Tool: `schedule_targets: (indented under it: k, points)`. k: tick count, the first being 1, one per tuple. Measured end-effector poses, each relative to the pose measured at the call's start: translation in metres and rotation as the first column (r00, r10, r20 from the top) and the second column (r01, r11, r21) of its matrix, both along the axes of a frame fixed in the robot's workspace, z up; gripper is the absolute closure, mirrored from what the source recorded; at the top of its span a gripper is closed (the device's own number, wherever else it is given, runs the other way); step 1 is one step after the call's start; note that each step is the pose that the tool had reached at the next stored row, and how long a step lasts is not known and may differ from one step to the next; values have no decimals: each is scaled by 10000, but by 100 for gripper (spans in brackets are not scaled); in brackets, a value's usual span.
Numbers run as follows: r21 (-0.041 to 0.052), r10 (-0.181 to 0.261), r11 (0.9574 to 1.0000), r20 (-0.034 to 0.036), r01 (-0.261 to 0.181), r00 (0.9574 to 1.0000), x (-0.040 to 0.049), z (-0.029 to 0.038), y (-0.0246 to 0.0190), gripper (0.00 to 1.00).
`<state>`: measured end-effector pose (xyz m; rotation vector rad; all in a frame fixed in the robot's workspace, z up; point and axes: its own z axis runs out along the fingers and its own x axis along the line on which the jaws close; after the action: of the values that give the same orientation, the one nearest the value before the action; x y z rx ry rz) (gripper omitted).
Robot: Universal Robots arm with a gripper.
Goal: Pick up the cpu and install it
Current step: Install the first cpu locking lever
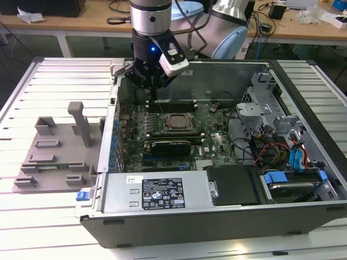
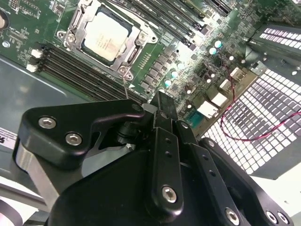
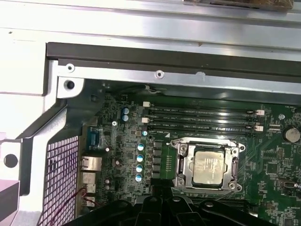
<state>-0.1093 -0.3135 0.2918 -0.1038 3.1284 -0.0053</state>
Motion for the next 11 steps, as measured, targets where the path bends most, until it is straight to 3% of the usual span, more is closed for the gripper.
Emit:
schedule_targets:
  k: [11]
  points:
    - [0,0,10000,-1,0,10000,-49,-46,0,89]
